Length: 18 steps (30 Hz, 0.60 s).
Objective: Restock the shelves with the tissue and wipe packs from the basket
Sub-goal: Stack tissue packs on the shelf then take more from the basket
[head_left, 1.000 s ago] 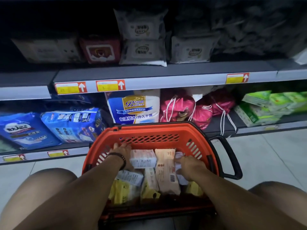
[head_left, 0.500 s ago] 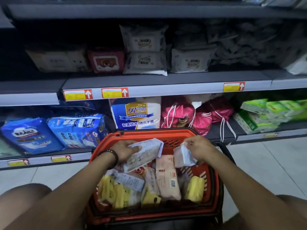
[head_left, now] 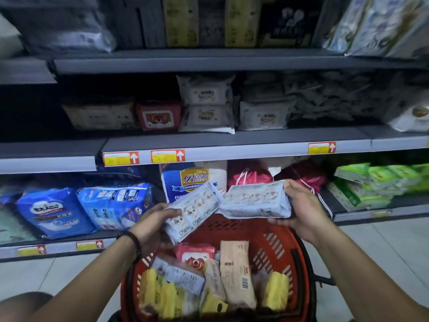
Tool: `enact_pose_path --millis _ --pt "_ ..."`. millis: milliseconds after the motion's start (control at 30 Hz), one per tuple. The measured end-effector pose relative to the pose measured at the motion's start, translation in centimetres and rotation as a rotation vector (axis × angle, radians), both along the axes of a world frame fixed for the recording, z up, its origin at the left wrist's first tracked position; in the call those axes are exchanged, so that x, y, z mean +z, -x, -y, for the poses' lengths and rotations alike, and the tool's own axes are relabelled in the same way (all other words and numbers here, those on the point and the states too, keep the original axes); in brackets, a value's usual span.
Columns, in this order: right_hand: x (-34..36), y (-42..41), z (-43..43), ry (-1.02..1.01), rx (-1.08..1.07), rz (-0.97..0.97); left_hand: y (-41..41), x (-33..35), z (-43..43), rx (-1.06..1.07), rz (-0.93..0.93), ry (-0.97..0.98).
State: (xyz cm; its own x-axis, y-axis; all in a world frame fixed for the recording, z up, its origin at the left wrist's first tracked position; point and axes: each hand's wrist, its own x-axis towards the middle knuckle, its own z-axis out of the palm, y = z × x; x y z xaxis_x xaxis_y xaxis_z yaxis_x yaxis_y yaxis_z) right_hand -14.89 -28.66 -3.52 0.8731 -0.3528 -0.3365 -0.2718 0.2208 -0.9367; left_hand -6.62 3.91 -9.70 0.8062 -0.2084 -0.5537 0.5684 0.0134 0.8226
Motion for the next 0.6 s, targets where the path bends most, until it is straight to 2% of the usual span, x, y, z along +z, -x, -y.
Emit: enact_pose_path --millis 300,467,600 --pt "-0.3 -1.8 -1.2 -0.488 -0.154 0.135 0.2 0.4 1.9 0.193 0.034 0.252" --pt "-0.6 -2.7 -3.9 -0.519 -0.183 0.124 0.5 1.2 3.9 0.111 0.021 0.360" --pt "-0.2 -3.1 -5.1 -0.466 -0.061 0.103 0.7 1.2 5.0 0.072 0.108 0.359"
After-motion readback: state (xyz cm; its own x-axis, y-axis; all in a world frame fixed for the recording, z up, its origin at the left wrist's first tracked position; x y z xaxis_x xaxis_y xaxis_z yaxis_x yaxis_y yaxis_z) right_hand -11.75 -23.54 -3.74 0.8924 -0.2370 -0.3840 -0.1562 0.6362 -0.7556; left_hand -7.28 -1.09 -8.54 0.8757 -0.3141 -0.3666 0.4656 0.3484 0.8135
